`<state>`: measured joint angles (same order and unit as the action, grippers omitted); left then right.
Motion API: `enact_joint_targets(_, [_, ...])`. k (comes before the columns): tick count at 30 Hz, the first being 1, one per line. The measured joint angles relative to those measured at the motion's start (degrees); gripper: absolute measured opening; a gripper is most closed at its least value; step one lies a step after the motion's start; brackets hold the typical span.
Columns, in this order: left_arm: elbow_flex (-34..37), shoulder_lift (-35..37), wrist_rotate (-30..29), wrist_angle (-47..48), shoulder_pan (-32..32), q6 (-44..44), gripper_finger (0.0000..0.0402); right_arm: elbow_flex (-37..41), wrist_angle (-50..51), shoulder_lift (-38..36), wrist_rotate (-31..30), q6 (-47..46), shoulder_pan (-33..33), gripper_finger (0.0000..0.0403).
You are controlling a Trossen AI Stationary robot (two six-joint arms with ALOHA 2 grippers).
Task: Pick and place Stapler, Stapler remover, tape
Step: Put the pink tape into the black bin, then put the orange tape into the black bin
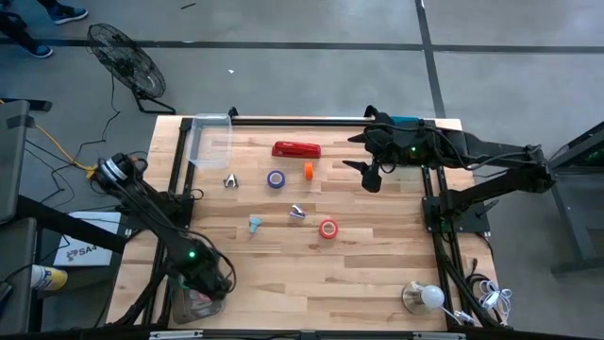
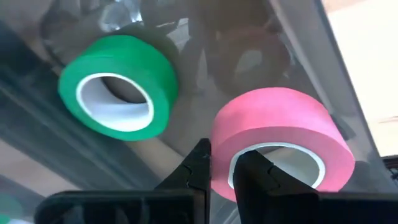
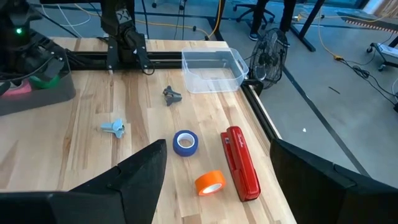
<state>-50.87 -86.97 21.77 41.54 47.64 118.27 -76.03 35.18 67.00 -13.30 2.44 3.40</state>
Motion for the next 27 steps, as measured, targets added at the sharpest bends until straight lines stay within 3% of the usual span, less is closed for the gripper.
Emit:
enact_joint_targets(5, [0.0,-1.5,3.2,0.2,0.0,0.5,0.0043,0.0,0.5,0.0,0.0,0.0,0.0,0.0277])
enact_joint_targets(17, [-0.1,-1.4,3.8,2.1,0.0,-1.1,0.0195,0.0,1.1,0.0,0.4,0.1,0.0,0.0277])
enact_joint_targets(23, [-2.3,-0.3,1.5,5.3,-0.1,-0.5,0.0195,0.0,1.3,0.0,0.4,0.5,0.0,0.0277])
enact_joint_targets(27, [-6.3,1.5,-2.5,14.8,-0.5,0.1,0.0180,0.0,1.3,0.0,0.4,0.6,0.0,0.0277])
